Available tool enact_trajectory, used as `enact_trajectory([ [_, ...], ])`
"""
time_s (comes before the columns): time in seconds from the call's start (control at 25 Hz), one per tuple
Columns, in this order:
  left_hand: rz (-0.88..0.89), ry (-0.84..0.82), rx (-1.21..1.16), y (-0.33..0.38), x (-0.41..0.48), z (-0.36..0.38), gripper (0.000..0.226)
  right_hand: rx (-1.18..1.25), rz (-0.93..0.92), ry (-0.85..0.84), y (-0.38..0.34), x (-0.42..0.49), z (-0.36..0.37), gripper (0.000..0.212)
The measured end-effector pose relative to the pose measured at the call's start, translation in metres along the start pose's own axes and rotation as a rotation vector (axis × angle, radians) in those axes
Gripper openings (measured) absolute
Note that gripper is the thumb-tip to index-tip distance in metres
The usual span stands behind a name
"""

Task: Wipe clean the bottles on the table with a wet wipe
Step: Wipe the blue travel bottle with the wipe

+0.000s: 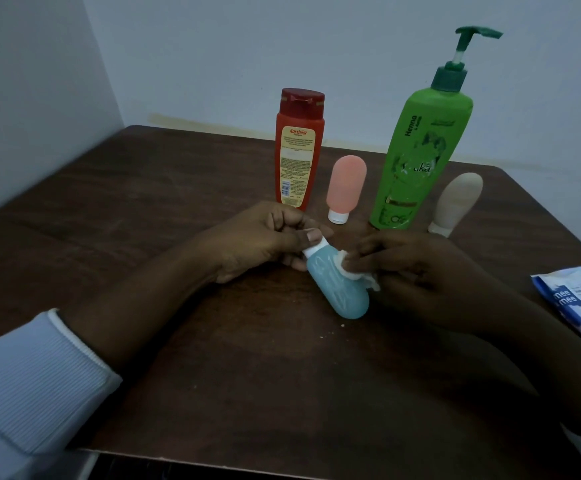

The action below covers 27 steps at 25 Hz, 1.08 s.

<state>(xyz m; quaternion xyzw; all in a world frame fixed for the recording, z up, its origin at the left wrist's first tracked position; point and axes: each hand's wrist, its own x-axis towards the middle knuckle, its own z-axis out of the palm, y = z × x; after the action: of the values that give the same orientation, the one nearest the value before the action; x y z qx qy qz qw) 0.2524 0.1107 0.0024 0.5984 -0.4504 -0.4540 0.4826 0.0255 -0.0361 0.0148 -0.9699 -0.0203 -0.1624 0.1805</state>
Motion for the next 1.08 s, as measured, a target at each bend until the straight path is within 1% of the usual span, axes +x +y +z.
enact_trajectory([
  [0.2, -0.062, -0.049, -0.087, -0.003, 0.002, -0.004, 0.029, -0.036, -0.029, -0.037, -0.001, 0.002, 0.004, 0.032],
  [0.28, -0.076, -0.095, -0.103, -0.003, 0.002, -0.007, 0.033, -0.048, -0.012, -0.049, 0.000, 0.002, 0.003, 0.028],
  [0.36, -0.077, -0.120, -0.109, -0.002, 0.001, -0.008, 0.034, -0.065, -0.052, -0.056, -0.002, 0.000, 0.001, 0.023],
  [0.44, -0.067, -0.119, -0.092, -0.002, 0.001, -0.008, 0.032, -0.105, -0.120, -0.033, -0.008, 0.000, 0.007, 0.026],
  [0.52, -0.048, -0.121, -0.078, -0.004, 0.001, -0.007, 0.032, -0.178, -0.143, 0.026, -0.010, 0.005, 0.017, 0.027],
  [0.6, -0.034, -0.123, -0.065, -0.005, 0.002, -0.006, 0.034, -0.230, -0.079, 0.066, -0.007, 0.012, 0.021, 0.026],
  [0.68, -0.042, -0.110, -0.062, -0.005, 0.003, -0.006, 0.034, -0.194, -0.006, 0.034, -0.003, 0.010, 0.014, 0.021],
  [0.72, -0.046, -0.102, -0.063, -0.005, 0.003, -0.005, 0.033, -0.152, 0.000, 0.010, -0.002, 0.006, 0.010, 0.020],
  [0.8, -0.051, -0.093, -0.067, -0.004, 0.003, -0.005, 0.032, -0.093, -0.052, -0.013, -0.008, -0.001, 0.010, 0.022],
  [0.92, -0.046, -0.093, -0.066, -0.005, 0.003, -0.005, 0.032, -0.189, -0.145, 0.038, -0.016, 0.007, 0.024, 0.023],
  [1.0, -0.038, -0.092, -0.056, -0.005, 0.004, -0.005, 0.032, -0.248, -0.091, 0.076, -0.011, 0.014, 0.027, 0.020],
  [1.08, -0.039, -0.092, -0.056, -0.006, 0.004, -0.004, 0.033, -0.235, -0.043, 0.073, -0.006, 0.010, 0.020, 0.017],
])
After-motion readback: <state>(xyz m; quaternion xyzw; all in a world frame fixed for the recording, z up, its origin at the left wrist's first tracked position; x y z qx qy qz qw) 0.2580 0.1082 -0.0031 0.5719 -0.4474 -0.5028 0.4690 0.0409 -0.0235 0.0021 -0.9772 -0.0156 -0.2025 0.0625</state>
